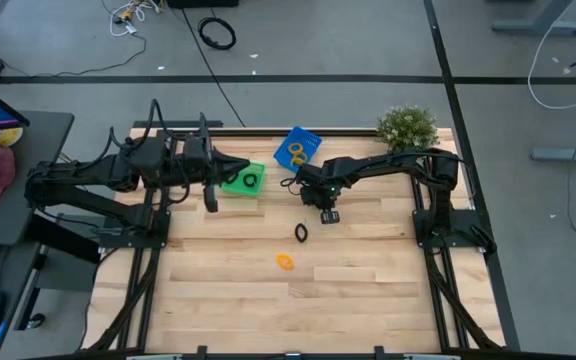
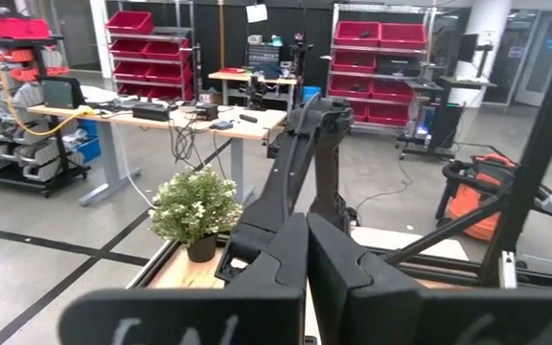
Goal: Sort spring keychains into baskets
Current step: Put the black spring keychain into the green basket
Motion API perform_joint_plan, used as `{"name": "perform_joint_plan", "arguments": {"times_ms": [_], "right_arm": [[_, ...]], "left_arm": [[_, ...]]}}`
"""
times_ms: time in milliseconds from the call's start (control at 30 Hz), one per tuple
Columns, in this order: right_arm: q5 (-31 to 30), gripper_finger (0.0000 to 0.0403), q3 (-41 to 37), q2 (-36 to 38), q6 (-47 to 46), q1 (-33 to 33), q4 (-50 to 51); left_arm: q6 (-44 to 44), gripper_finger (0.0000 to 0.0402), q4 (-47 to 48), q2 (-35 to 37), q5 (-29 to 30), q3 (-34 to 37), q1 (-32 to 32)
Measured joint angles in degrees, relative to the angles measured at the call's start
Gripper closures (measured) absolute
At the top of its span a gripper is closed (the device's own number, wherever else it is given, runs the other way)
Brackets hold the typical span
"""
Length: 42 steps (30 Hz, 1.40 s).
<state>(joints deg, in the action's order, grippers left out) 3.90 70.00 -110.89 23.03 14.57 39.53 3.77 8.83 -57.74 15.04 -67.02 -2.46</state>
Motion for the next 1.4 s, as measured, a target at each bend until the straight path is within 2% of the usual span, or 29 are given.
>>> {"name": "perform_joint_plan", "arguments": {"times_ms": [233, 433, 767, 867, 1133, 1233, 1400], "right_arm": [[-0.5, 0.0394, 1.7, 0.3, -1.1, 0.0, 4.6], [-0.5, 0.0397, 6.7, 4.9, -1.1, 0.0, 13.2], [-0.5, 0.0399, 21.6, 15.6, -6.7, -2.1, 31.2], [-0.5, 0.0399, 25.5, 19.0, -9.8, -3.9, 33.5], [1.8, 0.0399, 30.0, 24.3, -12.2, -7.6, 31.2], [6.0, 0.0399, 30.8, 24.4, -11.5, -8.0, 26.2], [16.9, 0.0399, 30.9, 24.4, -11.9, -8.0, 14.8]], "left_arm": [[0.0, 0.0397, 0.0, 0.0, 0.4, 0.0, 0.0], [-0.1, 0.0397, -0.1, 0.0, 0.4, 0.0, 0.0], [-0.1, 0.0397, -0.1, 0.0, 0.4, 0.0, 0.0], [-0.1, 0.0397, -0.1, 0.0, 0.4, 0.0, 0.0], [-0.2, 0.0397, -0.4, 0.0, 0.8, 0.0, 0.0], [-0.2, 0.0397, -0.4, 0.0, 0.8, 0.0, 0.0], [-0.1, 0.0397, -0.6, 0.0, 0.8, 0.0, 0.0]]}}
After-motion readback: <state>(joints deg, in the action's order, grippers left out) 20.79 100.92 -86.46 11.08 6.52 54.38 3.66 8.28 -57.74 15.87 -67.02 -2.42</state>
